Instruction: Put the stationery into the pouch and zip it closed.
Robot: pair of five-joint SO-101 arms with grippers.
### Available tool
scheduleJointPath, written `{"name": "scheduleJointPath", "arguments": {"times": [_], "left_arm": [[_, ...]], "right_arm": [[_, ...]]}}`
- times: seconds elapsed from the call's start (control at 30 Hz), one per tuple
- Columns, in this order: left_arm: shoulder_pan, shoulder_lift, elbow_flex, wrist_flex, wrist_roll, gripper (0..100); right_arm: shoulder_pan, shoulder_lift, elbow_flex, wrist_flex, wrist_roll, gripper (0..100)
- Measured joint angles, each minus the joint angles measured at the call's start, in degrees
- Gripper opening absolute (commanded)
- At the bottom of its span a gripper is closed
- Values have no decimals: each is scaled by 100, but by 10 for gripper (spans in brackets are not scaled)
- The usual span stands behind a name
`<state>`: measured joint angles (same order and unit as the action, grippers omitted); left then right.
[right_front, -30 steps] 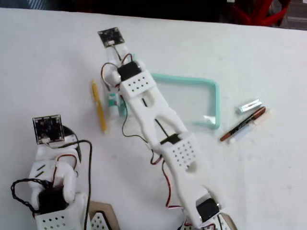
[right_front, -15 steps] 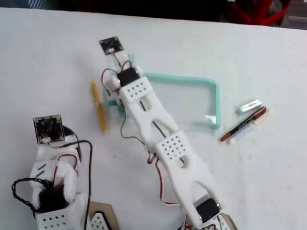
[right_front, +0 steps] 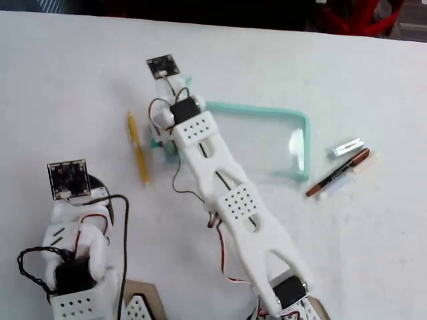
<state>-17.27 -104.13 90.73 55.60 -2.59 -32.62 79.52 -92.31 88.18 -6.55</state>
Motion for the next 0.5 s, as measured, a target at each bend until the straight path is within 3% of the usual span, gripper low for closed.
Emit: {"name": "scheduleJointPath", "arguments": {"times": [0.1, 0.37, 0.5], "left_arm": [[0, 0, 0, 0, 0, 28], [0, 0, 0, 0, 0, 28], [0, 0, 0, 0, 0, 28]], "right_arm": [[9, 26, -35, 141, 53, 148], [-229, 53, -26, 229, 1705, 148], [-255, 105, -9, 62, 1916, 148]]}}
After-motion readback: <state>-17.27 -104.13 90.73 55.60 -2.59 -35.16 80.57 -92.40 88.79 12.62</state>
